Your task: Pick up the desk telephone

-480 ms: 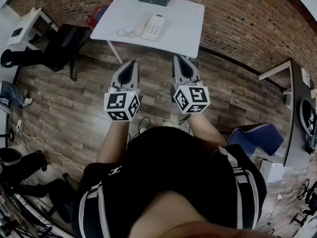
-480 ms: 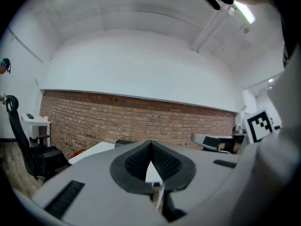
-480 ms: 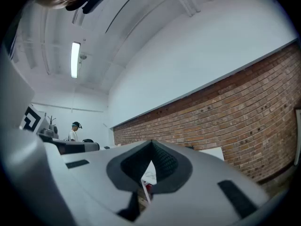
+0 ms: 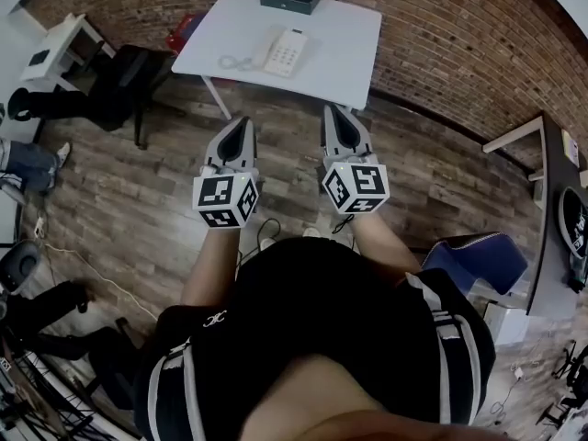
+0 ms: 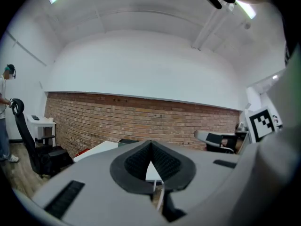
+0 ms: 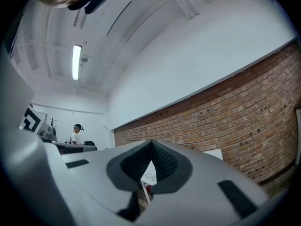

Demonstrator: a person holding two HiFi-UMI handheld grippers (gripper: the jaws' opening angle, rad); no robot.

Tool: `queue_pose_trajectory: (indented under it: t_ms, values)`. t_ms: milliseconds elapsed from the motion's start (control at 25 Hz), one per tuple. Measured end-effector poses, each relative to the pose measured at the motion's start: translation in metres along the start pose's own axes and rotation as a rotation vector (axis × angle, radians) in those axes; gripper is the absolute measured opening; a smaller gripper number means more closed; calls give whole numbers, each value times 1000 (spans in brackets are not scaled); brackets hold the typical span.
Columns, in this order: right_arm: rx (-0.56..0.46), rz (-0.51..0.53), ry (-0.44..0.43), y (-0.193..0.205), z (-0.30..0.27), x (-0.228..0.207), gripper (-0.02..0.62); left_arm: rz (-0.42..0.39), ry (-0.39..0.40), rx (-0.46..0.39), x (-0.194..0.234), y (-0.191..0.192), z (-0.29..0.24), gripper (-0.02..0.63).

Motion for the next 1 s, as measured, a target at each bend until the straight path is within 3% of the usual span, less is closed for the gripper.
queue_pose_trajectory:
  t_ms: [200, 480, 1000]
  values:
    - [0, -7, -17, 0, 8, -14, -2, 25, -16, 0, -15, 4, -2, 2]
    - [30, -28, -46, 14, 20, -37, -2, -4, -39, 8, -43, 16, -2, 2]
    - [20, -34, -85, 18, -15, -64, -2, 4, -72, -20, -38, 15, -41, 2]
Point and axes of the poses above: the fingertips, and each gripper's own axes: z backward along the fingers, x to its left, y out of its underside, the point moved 1 cm from there along z, backward along the fingers, and after that the axes turned 9 degrees about -y, right-handed, at the moved point
